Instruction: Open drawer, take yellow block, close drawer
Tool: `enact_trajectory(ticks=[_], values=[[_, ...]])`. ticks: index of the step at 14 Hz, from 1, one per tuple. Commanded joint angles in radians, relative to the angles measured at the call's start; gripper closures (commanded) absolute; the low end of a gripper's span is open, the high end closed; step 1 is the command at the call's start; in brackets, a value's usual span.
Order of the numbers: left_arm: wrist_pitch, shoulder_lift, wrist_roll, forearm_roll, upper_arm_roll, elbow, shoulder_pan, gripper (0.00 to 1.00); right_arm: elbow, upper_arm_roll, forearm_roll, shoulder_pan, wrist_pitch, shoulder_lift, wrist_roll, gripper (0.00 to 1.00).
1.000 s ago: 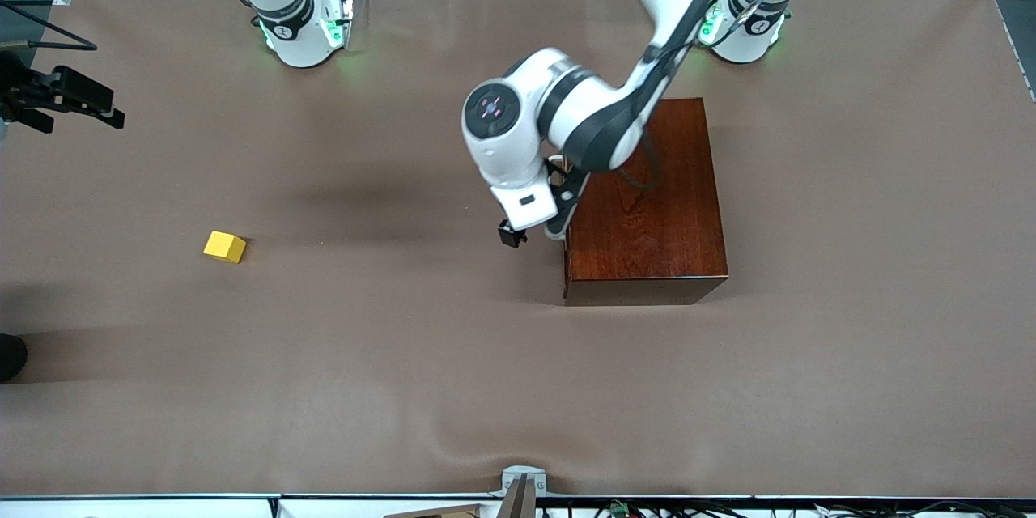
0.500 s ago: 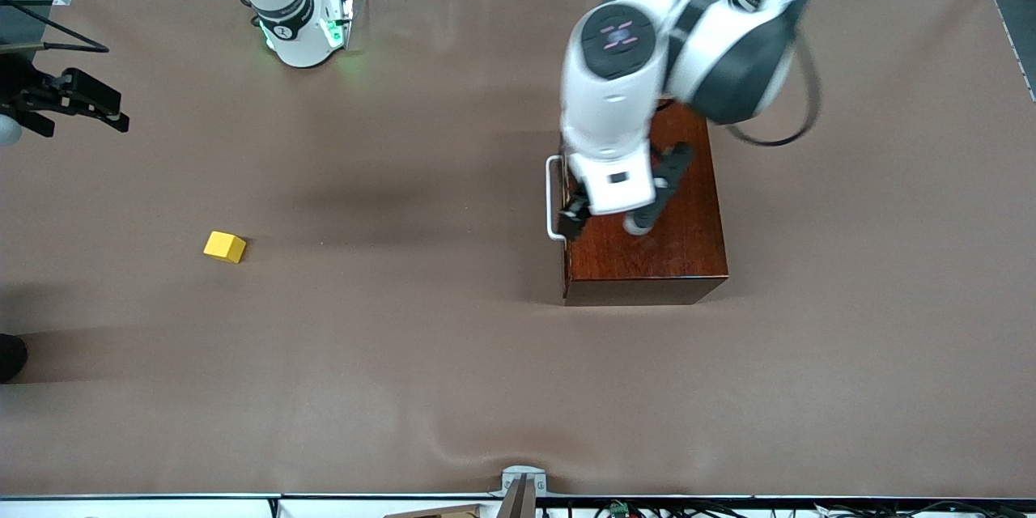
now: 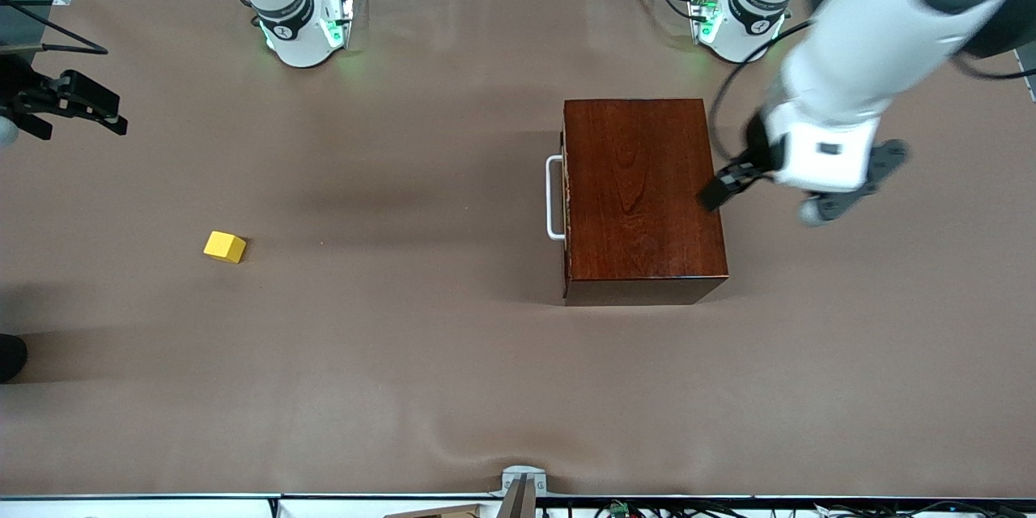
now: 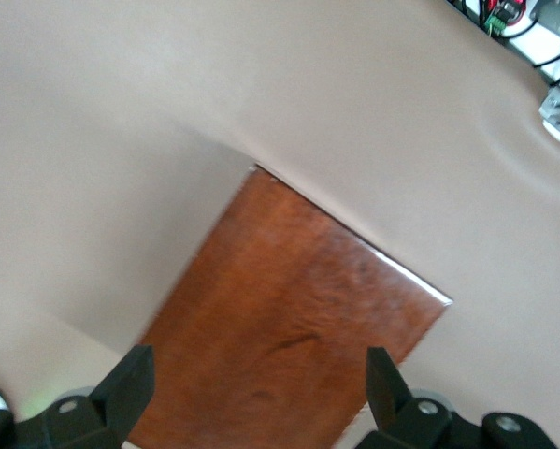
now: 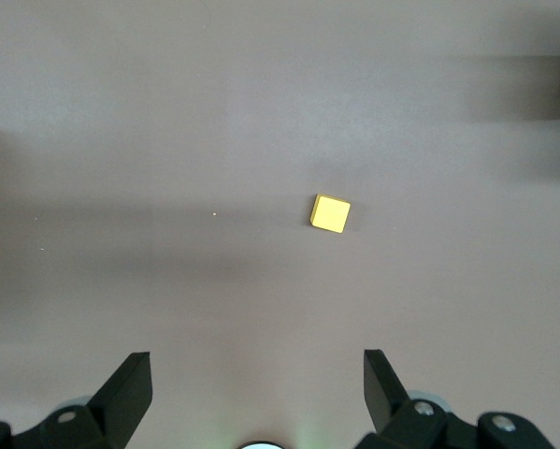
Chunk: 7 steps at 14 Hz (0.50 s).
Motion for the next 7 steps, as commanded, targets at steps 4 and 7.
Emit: enact_trajectory(ticks=[4,7], values=[[-0.021,-0.160,0.314,-0.006,-0.006,-0.187,0.115,0.00,-0.023,-0.006,-0.013,0.002,0.017,-0.023,0.004,0.00],[-0.033,-0.172,0.451,-0.004,-0.021,-0.190,0.185,0.00,-0.023,-0.007,-0.010,-0.001,0.013,-0.023,0.003,0.00]])
